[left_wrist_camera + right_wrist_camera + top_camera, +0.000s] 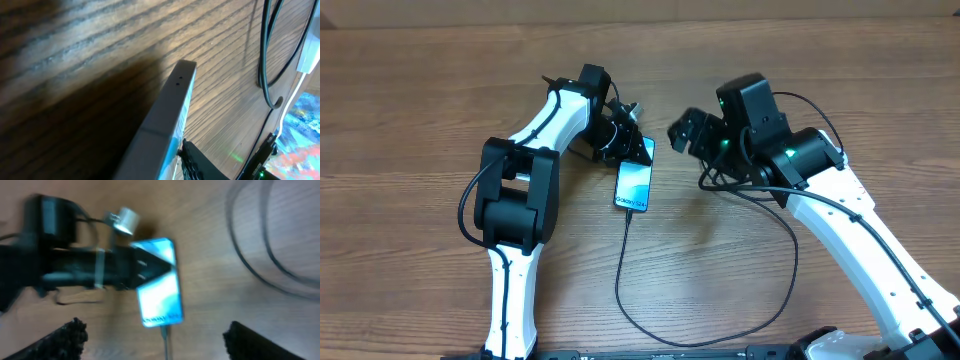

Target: Plug charger to phone and switch on socket

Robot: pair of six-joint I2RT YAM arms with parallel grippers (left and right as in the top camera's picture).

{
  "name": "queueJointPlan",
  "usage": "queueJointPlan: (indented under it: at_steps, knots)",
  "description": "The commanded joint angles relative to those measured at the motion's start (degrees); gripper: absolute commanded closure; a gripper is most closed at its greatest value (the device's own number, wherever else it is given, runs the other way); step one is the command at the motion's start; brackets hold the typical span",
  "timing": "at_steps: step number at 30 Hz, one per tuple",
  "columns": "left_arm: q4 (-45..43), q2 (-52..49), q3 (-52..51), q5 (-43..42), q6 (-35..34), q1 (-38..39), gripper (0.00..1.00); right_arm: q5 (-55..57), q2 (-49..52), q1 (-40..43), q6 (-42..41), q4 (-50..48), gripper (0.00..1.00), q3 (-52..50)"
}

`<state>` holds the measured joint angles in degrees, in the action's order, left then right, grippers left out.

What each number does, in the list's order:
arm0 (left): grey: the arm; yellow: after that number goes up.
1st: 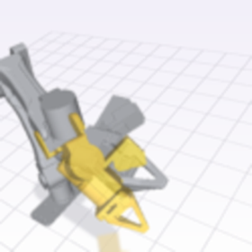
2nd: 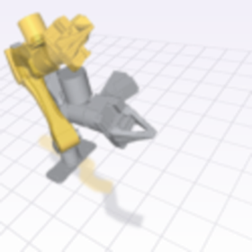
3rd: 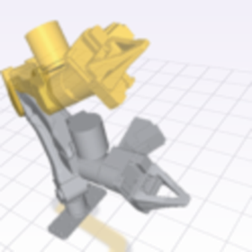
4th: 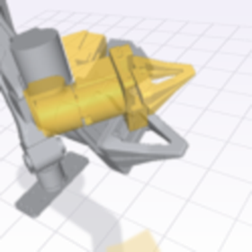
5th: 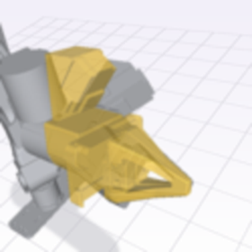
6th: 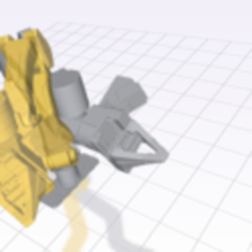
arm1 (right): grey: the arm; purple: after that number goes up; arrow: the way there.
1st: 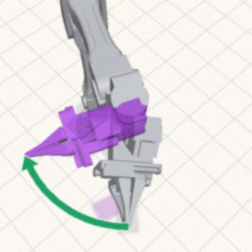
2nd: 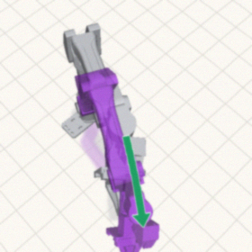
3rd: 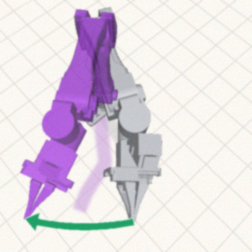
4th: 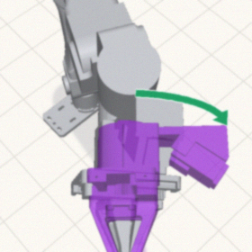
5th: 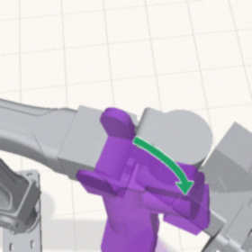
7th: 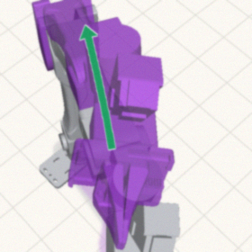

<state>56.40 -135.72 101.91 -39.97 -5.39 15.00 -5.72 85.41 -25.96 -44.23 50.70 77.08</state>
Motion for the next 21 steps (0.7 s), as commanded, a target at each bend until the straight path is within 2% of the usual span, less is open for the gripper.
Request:
queueJointPlan:
  at_steps: [1,3,6,9,13,17,19,21]
  knots:
    - [1.68,-3.26,-2.05,11.28,1.07,-0.02,0.63,1.40,-0.50,0.61,-0.79,6.21,0.17,0.02]
    - [2.51,-3.26,-2.05,13.18,1.07,-0.02,0.55,1.79,-0.50,1.38,-1.01,12.20,0.17,0.02]
    - [3.37,-3.23,-2.05,15.17,1.07,-0.02,0.54,3.65,-0.50,3.08,-3.08,19.93,0.17,0.02]
    - [3.39,-3.23,-1.99,15.08,1.07,-0.04,0.48,6.54,-0.52,5.46,-5.55,25.22,0.18,0.02]
    - [3.89,-3.21,-1.75,15.10,1.07,-0.04,0.37,8.90,-0.52,9.97,-5.51,27.69,0.18,0.02]
    - [5.27,-3.21,-1.29,15.34,1.09,-0.04,0.31,9.35,-0.52,16.13,-5.46,29.90,0.17,0.02]
    - [5.79,-3.21,-1.20,16.28,1.07,-0.04,0.29,9.64,-0.52,18.93,-5.25,30.36,0.15,0.02]
    - [6.25,-3.21,-1.09,16.63,1.07,-0.04,0.29,10.67,-0.52,21.62,-5.27,30.36,0.01,0.02]
